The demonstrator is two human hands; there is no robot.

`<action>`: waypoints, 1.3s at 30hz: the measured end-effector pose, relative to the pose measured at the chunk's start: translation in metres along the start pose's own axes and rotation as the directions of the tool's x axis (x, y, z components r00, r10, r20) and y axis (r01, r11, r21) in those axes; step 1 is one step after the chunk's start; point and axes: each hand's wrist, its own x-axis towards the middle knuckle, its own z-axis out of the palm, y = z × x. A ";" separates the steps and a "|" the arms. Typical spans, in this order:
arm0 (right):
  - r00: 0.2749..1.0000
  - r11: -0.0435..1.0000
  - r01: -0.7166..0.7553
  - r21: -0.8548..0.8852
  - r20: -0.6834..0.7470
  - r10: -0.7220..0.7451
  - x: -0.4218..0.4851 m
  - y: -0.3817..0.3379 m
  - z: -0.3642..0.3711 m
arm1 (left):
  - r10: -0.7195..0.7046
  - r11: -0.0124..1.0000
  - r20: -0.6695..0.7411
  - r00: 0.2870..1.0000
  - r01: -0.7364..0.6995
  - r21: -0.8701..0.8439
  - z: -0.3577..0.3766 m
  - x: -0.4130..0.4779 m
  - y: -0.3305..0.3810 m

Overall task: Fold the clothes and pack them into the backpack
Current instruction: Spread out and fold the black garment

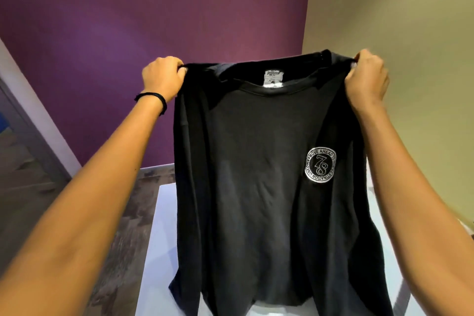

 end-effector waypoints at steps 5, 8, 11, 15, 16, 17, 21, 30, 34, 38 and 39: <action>0.972 0.980 -0.147 0.136 0.201 0.118 0.038 0.014 0.044 | -0.187 0.866 0.223 0.957 0.268 -0.423 0.055 0.024 0.017; 0.989 0.975 -0.101 0.198 0.129 0.076 0.053 0.016 0.053 | -0.270 0.733 0.160 0.949 0.311 -0.606 0.072 0.040 0.023; 1.000 0.951 0.022 0.309 0.001 -0.023 0.056 0.017 0.051 | -0.215 0.742 -0.056 0.975 0.126 -0.658 0.071 0.042 0.031; 0.992 0.882 0.112 0.457 -0.098 -0.075 0.055 0.028 0.045 | -0.005 0.741 -0.232 0.973 -0.152 -0.655 0.061 0.019 0.034; 0.992 0.869 0.112 0.482 -0.098 -0.074 0.053 0.032 0.044 | 0.029 0.747 -0.243 0.970 -0.182 -0.639 0.061 0.013 0.029; 0.994 0.861 0.103 0.499 -0.084 -0.070 0.048 0.035 0.044 | 0.053 0.758 -0.245 0.968 -0.198 -0.622 0.062 0.007 0.025; 0.999 0.848 0.031 0.529 0.021 -0.049 0.016 0.054 0.051 | 0.108 0.809 -0.177 0.978 -0.191 -0.557 0.065 -0.020 0.007; 0.983 0.869 -0.119 0.480 0.181 0.034 -0.088 0.097 0.042 | 0.323 0.858 0.108 0.940 -0.242 -0.453 0.065 -0.117 -0.029; 0.972 0.879 -0.172 0.445 0.223 0.078 -0.137 0.117 0.026 | 0.306 0.854 0.310 0.900 -0.115 -0.508 0.060 -0.163 -0.028; 0.950 0.879 -0.249 0.407 0.281 0.139 -0.186 0.140 0.013 | 0.364 0.867 0.533 0.764 -0.068 -0.494 0.059 -0.204 -0.029; 0.943 0.877 -0.271 0.396 0.294 0.158 -0.198 0.147 0.010 | 0.382 0.870 0.578 0.721 -0.070 -0.487 0.059 -0.213 -0.028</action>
